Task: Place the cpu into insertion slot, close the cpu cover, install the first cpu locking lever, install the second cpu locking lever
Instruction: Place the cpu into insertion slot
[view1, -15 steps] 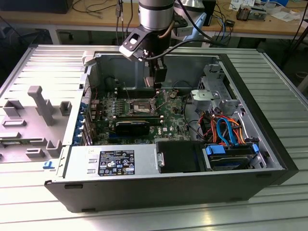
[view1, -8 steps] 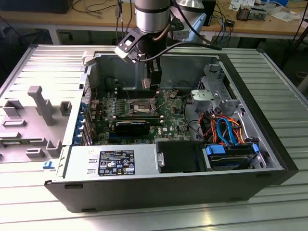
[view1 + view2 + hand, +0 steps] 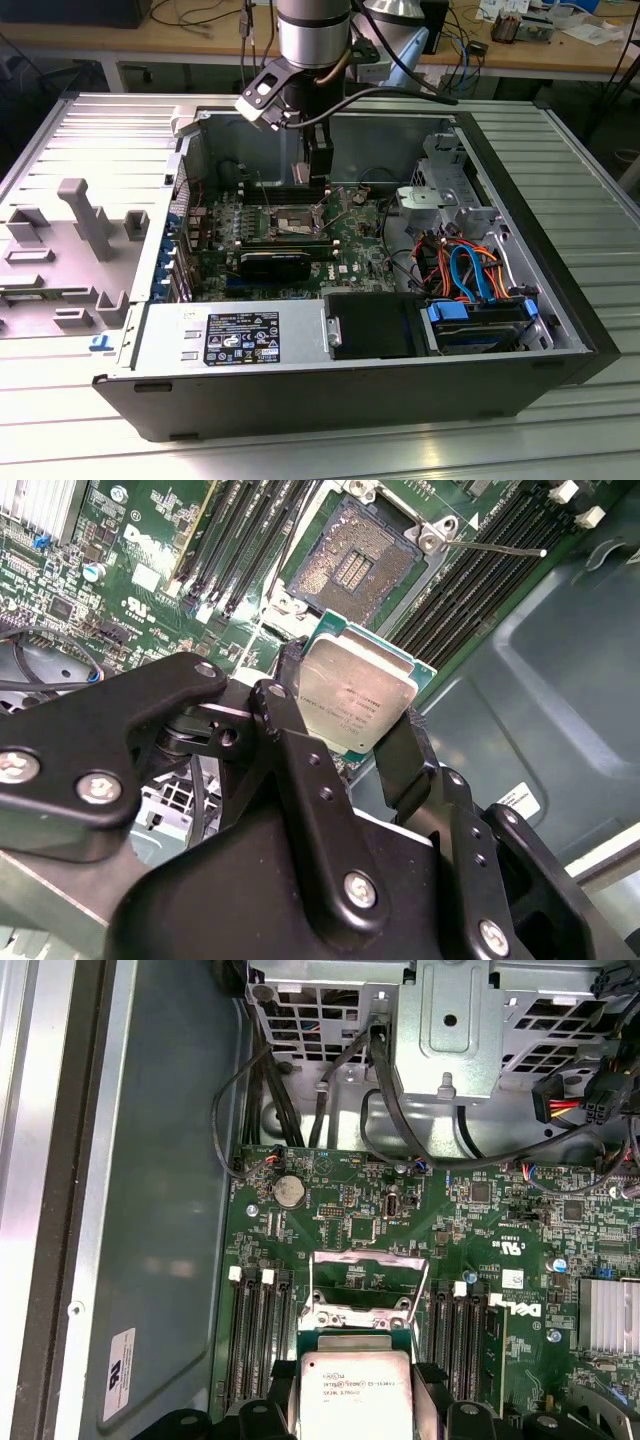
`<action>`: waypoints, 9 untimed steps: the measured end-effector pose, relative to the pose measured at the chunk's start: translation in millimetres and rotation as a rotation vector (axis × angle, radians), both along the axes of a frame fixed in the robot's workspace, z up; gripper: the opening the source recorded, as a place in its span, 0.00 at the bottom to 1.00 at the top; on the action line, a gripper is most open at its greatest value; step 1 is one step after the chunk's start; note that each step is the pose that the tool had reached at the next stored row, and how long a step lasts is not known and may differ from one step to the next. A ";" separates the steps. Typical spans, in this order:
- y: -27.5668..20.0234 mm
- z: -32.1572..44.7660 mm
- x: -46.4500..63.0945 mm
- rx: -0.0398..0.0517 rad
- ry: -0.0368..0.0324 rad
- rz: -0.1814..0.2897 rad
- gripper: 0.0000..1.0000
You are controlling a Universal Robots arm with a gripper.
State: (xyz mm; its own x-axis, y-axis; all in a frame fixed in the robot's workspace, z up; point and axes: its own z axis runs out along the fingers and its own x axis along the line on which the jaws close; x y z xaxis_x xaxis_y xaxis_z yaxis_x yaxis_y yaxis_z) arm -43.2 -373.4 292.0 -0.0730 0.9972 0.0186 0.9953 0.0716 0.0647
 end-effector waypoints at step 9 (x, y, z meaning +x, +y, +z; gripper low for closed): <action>0.0 0.0 -0.2 0.0000 0.0000 0.000 0.54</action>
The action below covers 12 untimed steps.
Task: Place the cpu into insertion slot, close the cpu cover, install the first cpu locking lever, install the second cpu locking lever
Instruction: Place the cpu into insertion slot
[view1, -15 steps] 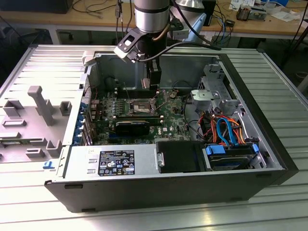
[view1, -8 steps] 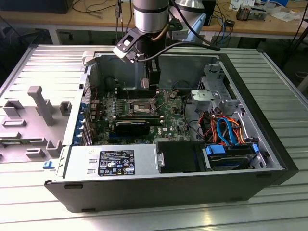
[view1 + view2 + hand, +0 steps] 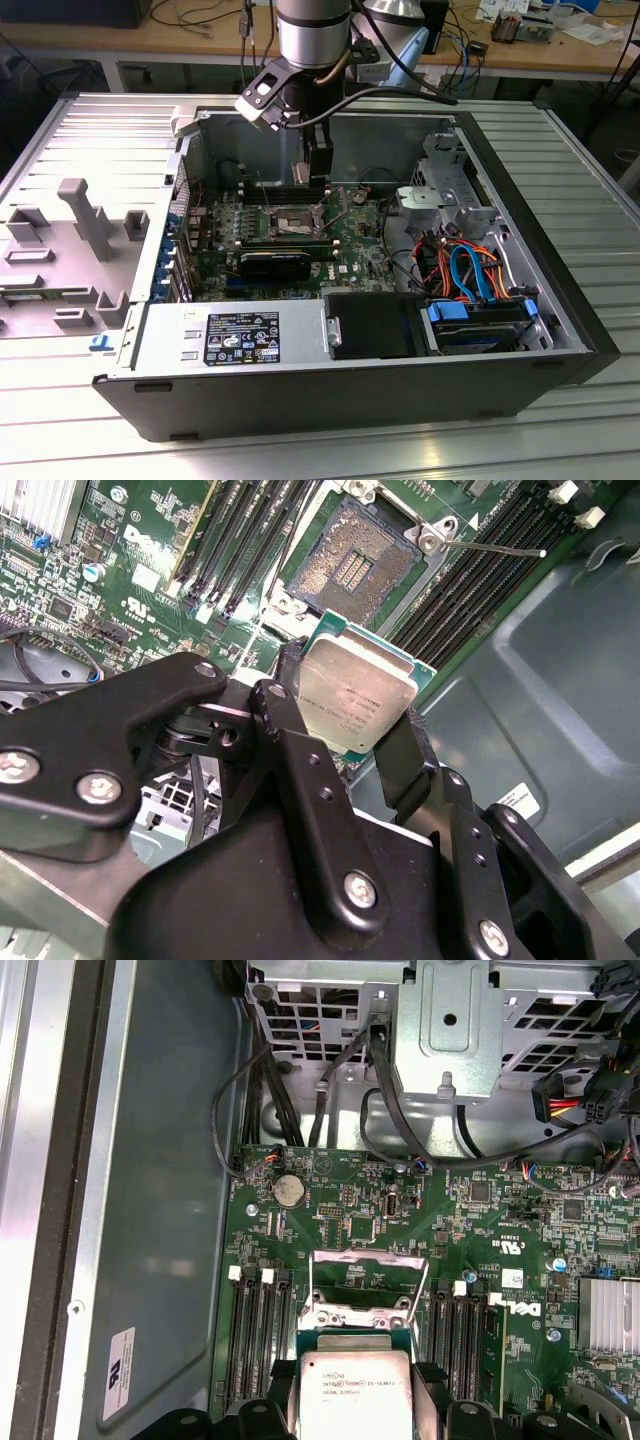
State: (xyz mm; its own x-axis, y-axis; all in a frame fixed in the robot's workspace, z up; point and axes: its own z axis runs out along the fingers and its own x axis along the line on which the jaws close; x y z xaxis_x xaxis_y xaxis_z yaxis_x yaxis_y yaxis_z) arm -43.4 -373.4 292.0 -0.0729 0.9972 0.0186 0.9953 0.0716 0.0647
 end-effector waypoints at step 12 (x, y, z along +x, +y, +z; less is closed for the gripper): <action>0.0 -2.1 0.0 0.0000 0.0000 -0.052 0.54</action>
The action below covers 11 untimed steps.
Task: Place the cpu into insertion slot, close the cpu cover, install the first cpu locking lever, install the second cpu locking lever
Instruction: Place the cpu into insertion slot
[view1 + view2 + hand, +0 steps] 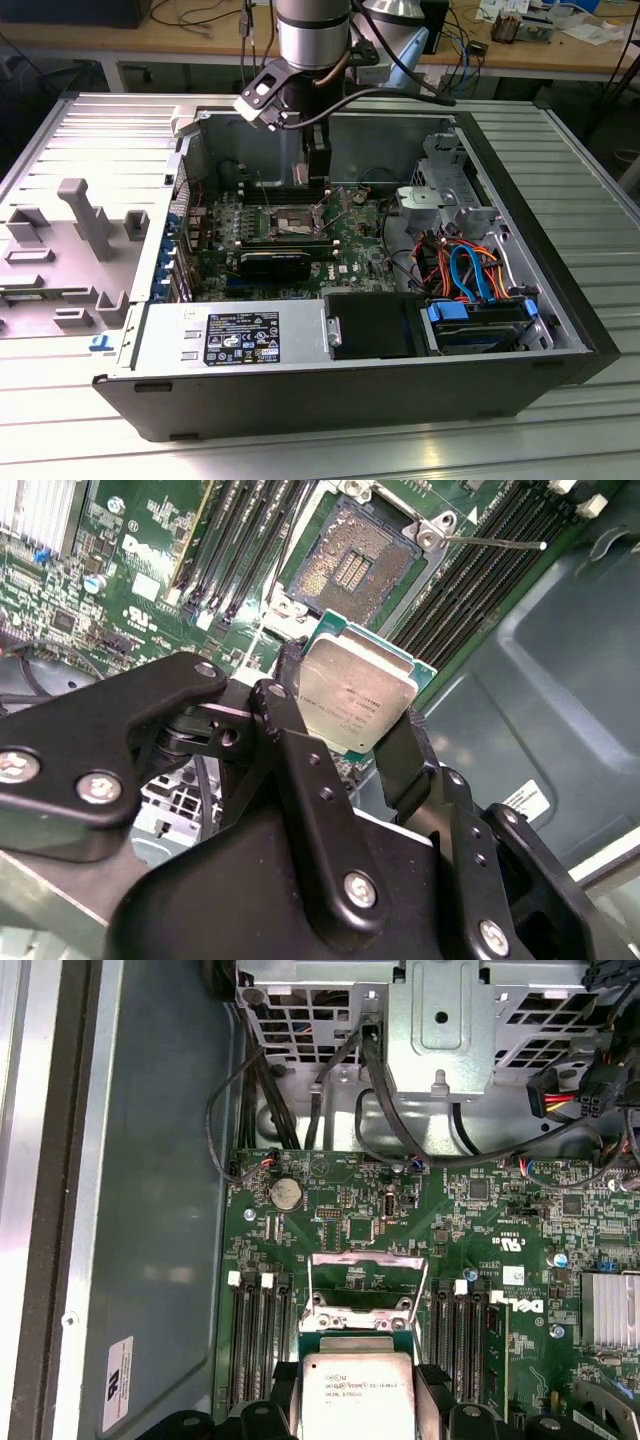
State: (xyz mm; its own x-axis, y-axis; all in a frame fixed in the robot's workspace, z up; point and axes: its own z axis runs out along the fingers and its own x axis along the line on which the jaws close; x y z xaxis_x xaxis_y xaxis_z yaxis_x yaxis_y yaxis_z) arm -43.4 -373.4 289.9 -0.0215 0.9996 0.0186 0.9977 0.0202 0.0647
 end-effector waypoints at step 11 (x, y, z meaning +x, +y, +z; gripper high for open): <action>0.0 -4.7 -1.6 0.0004 -0.0005 -0.079 0.54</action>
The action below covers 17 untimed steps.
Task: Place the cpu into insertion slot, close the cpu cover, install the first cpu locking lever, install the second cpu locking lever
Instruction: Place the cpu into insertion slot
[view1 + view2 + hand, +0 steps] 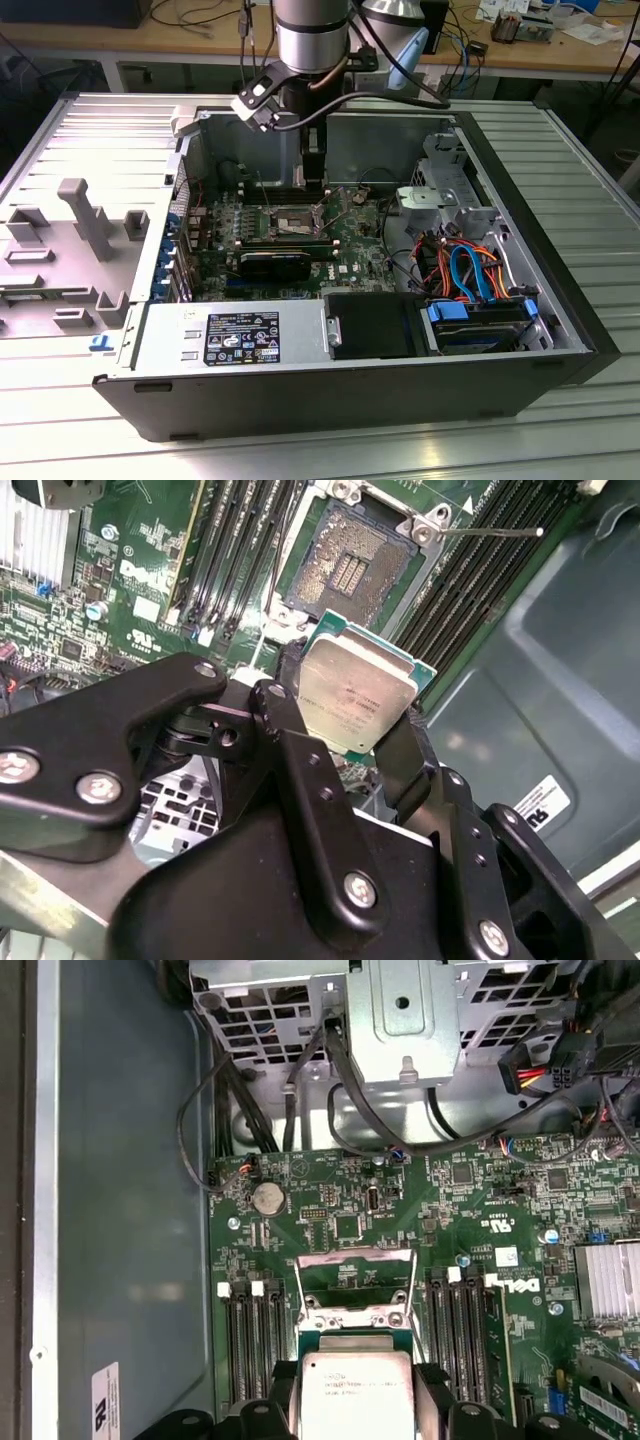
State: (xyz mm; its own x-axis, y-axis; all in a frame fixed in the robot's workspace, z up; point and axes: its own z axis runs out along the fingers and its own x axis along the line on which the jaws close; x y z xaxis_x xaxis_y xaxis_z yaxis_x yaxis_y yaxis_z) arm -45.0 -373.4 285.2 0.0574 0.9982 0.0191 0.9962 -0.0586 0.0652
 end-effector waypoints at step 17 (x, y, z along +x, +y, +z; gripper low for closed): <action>-0.5 -6.0 -8.8 -0.0002 -0.0117 0.027 0.54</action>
State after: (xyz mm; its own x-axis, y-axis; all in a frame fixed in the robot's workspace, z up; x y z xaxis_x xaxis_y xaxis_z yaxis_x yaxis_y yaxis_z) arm -53.8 -374.0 279.3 0.0303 0.9994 0.0193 0.9965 -0.0317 0.0769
